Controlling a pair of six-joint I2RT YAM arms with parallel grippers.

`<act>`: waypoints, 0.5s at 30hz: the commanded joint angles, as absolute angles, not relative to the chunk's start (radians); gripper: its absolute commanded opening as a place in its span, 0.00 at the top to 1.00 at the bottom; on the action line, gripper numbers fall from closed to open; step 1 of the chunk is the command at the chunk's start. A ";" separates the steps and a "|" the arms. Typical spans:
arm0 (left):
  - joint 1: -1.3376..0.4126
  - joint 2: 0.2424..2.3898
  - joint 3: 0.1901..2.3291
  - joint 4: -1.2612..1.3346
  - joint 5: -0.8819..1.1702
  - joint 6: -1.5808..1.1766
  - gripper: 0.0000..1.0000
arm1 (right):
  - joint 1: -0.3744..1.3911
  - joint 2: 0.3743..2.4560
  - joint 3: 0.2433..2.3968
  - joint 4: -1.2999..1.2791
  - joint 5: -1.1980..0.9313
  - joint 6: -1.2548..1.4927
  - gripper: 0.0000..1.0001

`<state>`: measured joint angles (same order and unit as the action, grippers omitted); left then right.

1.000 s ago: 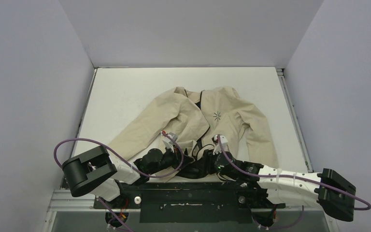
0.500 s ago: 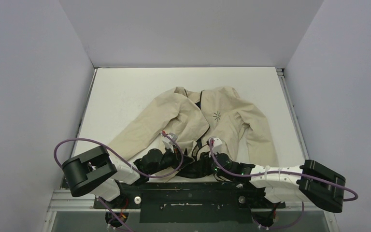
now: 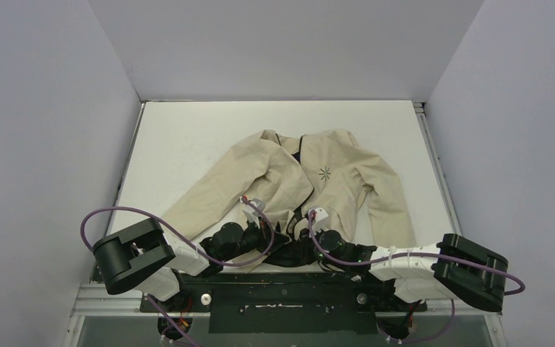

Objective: Zip up the jacket

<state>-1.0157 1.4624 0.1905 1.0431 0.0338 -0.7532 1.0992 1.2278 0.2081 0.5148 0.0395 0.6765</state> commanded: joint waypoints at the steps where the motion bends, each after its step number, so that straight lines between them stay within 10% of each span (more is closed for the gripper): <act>1: -1.020 1.454 0.192 1.072 0.032 -0.758 1.00 | 1.094 1.124 0.196 0.539 0.052 0.670 1.00; 15: -1.020 1.474 0.199 1.079 0.039 -0.758 1.00 | 1.091 0.900 0.275 0.284 -0.086 0.709 1.00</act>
<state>-1.0164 1.4628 0.1905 1.0626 0.0319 -0.7567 1.0985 0.9394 0.2123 0.3077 -0.0616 0.6884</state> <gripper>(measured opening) 0.017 0.105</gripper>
